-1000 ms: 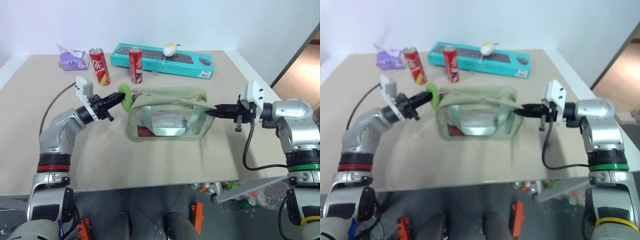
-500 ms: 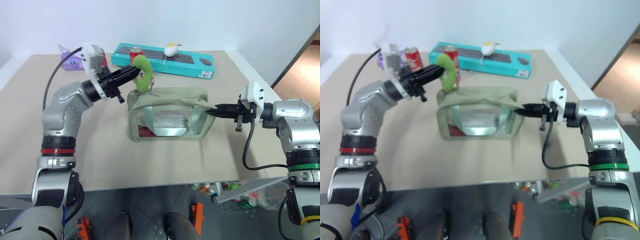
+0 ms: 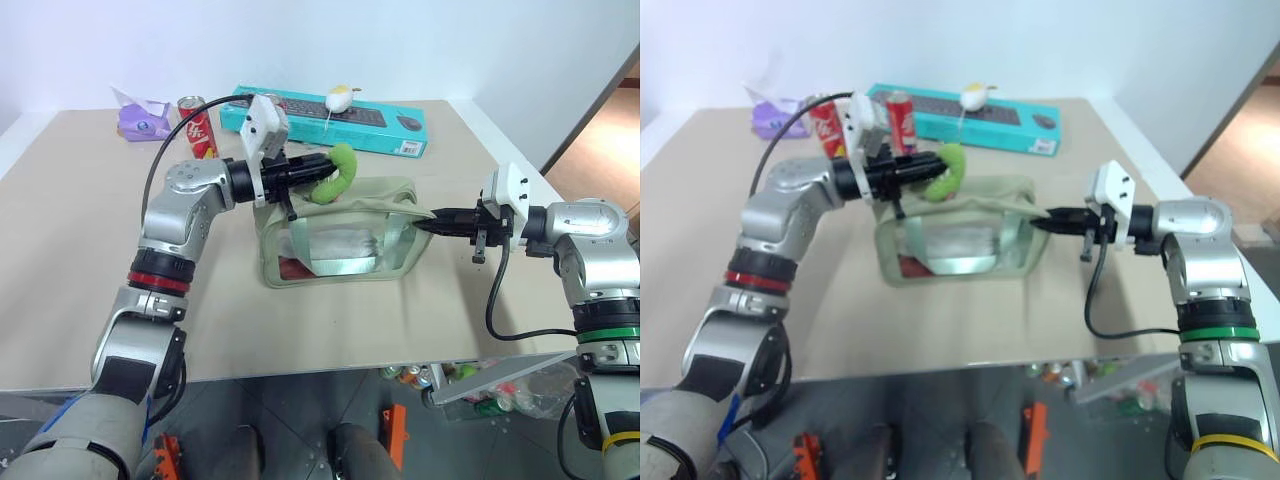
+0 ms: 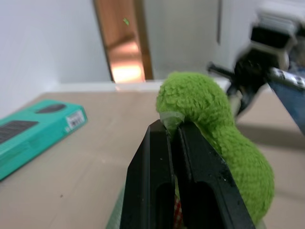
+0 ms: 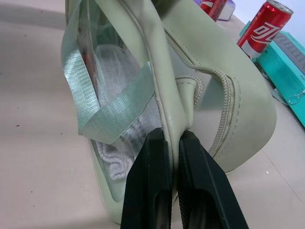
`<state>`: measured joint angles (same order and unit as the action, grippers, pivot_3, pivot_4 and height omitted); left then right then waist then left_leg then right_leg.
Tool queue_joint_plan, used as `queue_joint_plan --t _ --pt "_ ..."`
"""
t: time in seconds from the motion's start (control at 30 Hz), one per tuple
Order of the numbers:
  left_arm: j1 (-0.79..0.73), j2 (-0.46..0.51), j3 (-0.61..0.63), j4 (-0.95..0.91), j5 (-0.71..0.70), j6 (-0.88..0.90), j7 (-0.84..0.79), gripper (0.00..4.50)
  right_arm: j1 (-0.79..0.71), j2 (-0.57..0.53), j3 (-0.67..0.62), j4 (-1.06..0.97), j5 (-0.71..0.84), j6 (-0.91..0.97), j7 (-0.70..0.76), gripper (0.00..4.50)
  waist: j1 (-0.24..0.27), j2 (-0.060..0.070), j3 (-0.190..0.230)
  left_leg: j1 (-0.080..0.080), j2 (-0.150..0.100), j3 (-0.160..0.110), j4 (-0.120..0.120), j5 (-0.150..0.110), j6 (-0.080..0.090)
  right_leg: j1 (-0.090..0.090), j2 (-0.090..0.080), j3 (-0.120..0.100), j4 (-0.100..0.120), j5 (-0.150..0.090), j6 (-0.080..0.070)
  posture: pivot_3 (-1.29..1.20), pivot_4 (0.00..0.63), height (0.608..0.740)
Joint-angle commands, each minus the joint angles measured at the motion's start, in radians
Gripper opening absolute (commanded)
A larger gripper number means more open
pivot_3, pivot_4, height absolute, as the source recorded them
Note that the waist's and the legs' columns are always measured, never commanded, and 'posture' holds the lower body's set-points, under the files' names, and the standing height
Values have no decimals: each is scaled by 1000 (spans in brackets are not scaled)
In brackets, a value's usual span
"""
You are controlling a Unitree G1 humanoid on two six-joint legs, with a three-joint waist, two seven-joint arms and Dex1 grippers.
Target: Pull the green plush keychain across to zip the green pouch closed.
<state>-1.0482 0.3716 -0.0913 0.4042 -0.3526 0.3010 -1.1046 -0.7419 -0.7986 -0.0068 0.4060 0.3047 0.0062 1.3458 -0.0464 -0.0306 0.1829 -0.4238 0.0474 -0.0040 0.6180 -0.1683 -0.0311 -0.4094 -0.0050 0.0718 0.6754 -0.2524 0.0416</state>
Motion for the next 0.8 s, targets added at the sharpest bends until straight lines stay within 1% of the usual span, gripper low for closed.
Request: queue_joint_plan --t 0.03,0.1,0.2,0.23,0.27,0.3,0.5,0.67,0.8 --pt "-44 25 -8 3 -2 36 -66 41 4 -28 -36 -27 -3 -13 -12 0 0 0 0 0 0 0 0 0 0 0 0 0 0 0 0 0 150 740" --pt "-60 35 -9 13 -9 64 -98 41 4 -26 -35 -27 -4 -14 -14 0 0 0 0 0 0 0 0 0 0 0 0 0 0 0 0 0 150 740" --pt "-82 46 -1 29 -11 76 -131 1065 1 -20 -32 -28 -4 -16 -17 0 0 0 0 0 0 0 0 0 0 0 0 0 0 0 0 0 150 740" --pt "-87 50 1 33 -11 78 -141 1241 -1 -18 -31 -27 -4 -17 -18 0 0 0 0 0 0 0 0 0 0 0 0 0 0 0 0 0 150 740" --pt "-94 51 9 38 -13 75 -143 1737 -3 -17 -29 -26 -5 -18 -19 0 0 0 0 0 0 0 0 0 0 0 0 0 0 0 0 0 150 740" --pt "-101 54 14 45 -12 72 -144 2125 -4 -15 -28 -24 -6 -19 -19 0 0 0 0 0 0 0 0 0 0 0 0 0 0 0 0 0 150 740" --pt "-113 75 35 49 -6 30 -147 4070 -9 -11 -23 -14 -9 -29 -19 0 0 0 0 0 0 0 0 0 0 0 0 0 0 0 0 0 150 740" --pt "-72 117 60 -42 -37 85 -149 4070 -15 -8 -18 -1 -15 -39 -16 0 0 1 0 0 0 0 0 0 0 0 0 0 0 0 0 0 150 740" --pt "12 180 115 -206 -93 204 -99 4070 -19 -3 -14 6 -18 -42 -13 0 -3 1 1 0 0 0 0 0 0 0 0 0 0 0 0 0 150 740"
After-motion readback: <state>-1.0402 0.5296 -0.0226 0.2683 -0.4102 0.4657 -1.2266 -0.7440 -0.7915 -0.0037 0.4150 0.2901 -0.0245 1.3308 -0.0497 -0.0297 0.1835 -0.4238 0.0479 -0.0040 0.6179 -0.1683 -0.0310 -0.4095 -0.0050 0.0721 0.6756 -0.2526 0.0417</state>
